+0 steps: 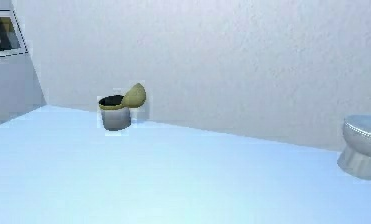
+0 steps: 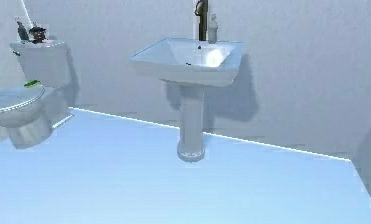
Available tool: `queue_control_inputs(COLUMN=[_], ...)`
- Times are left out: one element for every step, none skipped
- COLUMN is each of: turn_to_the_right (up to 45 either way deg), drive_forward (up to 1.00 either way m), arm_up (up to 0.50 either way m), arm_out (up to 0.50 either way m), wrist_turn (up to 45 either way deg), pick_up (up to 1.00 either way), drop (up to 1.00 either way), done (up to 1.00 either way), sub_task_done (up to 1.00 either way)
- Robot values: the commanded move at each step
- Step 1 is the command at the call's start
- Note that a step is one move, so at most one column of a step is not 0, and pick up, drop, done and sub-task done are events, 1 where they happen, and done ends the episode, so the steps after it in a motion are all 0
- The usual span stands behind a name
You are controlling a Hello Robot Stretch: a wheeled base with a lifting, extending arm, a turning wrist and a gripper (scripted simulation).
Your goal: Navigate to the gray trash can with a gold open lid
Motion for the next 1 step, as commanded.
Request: queue_control_inputs(turn_to_the_right=[6.0], drive_forward=[0.00], arm_up=[0.00], arm_out=[0.00], wrist_turn=[0.0], pick_up=[0.00], drop=[0.00], done=[0.00], sub_task_done=[0.00])
